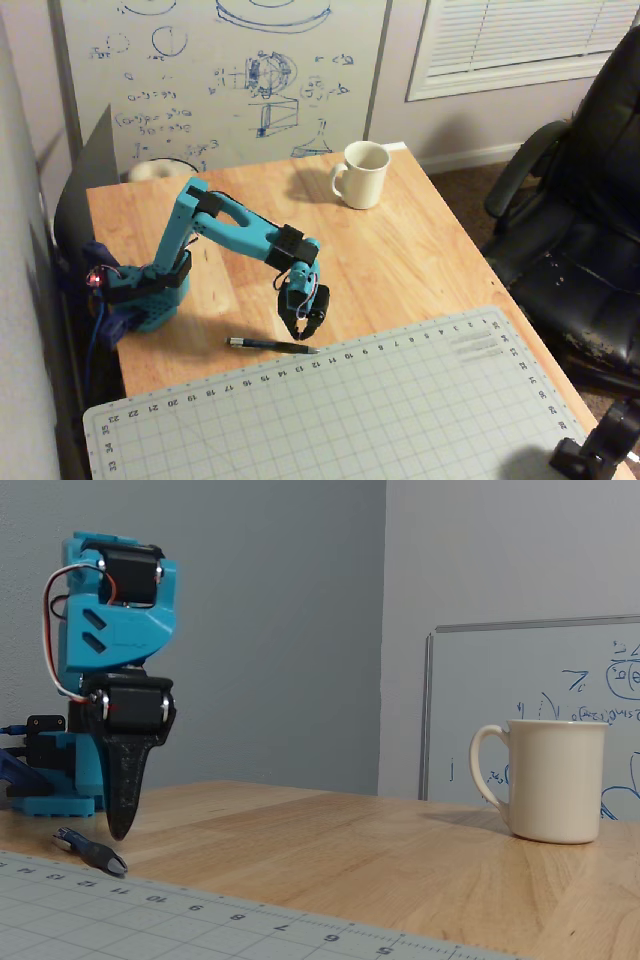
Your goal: Touch the pen.
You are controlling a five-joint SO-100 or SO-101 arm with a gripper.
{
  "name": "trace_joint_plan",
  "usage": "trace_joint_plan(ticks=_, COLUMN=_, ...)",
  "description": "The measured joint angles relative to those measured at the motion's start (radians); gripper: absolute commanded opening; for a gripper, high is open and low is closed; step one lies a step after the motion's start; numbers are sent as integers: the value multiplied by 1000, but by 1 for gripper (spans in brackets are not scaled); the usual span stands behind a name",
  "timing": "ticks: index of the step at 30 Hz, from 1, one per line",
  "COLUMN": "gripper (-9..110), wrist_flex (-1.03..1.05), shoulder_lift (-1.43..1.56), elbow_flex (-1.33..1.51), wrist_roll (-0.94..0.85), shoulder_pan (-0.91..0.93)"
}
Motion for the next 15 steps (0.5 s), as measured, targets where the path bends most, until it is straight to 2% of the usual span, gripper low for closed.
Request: trace_joint_plan(ticks=15, gripper=1, wrist_flex=2, shoulder_lift=-60, elbow_flex=-32, wrist_roll=-2, shoulder_pan=28)
